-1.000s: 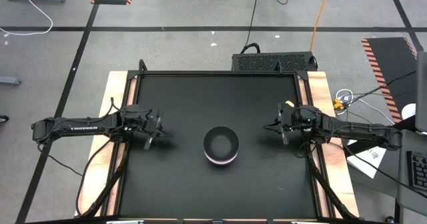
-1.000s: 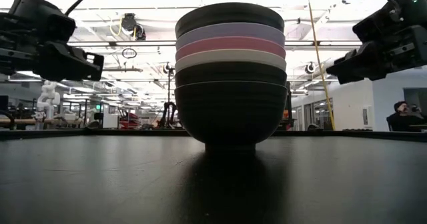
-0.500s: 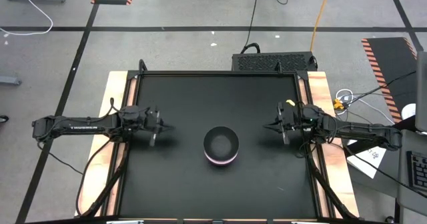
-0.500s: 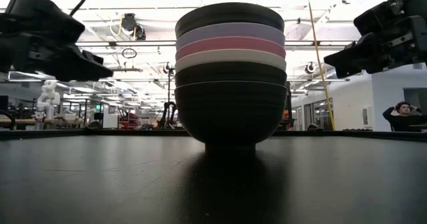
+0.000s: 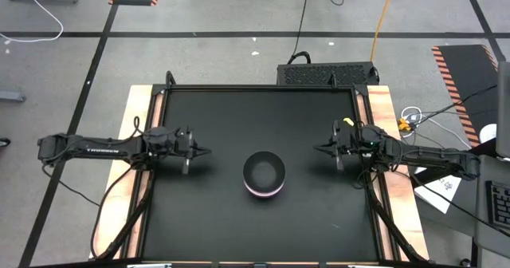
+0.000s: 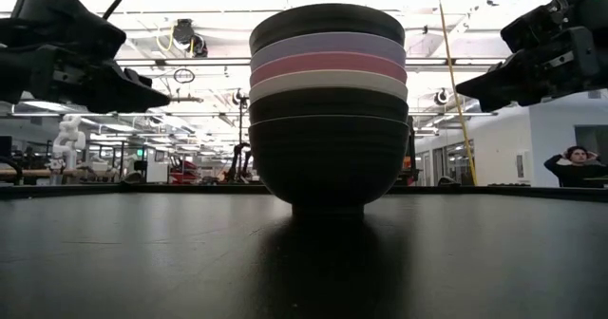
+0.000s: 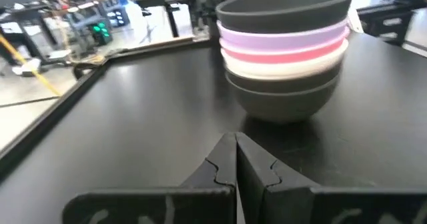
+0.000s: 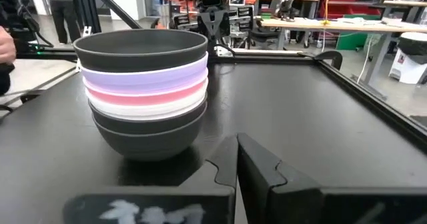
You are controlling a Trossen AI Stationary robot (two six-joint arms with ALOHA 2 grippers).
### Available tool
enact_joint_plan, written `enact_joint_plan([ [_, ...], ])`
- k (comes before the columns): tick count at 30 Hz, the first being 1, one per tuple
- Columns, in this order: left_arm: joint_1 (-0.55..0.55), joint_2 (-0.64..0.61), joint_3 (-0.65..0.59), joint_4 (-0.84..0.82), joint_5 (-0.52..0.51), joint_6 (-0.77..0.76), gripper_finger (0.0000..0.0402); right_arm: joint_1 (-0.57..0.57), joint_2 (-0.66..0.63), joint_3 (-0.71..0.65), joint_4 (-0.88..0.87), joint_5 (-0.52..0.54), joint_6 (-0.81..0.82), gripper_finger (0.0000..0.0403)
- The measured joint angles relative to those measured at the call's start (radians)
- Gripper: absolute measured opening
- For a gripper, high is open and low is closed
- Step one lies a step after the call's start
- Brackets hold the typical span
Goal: Nest bowls inside each other
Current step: Return to Home Position
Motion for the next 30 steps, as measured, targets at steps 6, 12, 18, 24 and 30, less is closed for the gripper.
enact_joint_plan([
  [6, -0.008, 0.019, 0.000, -0.031, 0.032, 0.031, 0.0000, 0.001, -0.001, 0.000, 0.000, -0.053, 0.015, 0.0000],
  [12, 0.015, 0.019, 0.000, -0.054, -0.068, -0.008, 0.0000, 0.000, -0.001, 0.000, 0.000, -0.005, 0.027, 0.0000],
  [18, 0.041, 0.017, 0.000, -0.054, -0.084, -0.033, 0.0001, 0.000, -0.003, 0.000, 0.000, 0.029, 0.038, 0.0000],
  [24, 0.040, -0.050, 0.000, -0.053, -0.049, -0.005, 0.0002, 0.000, -0.040, 0.000, 0.000, 0.027, 0.036, 0.0000],
  [30, 0.040, -0.166, 0.000, -0.131, -0.032, -0.002, 0.0002, 0.000, -0.110, 0.000, -0.029, -0.003, 0.043, 0.0000],
])
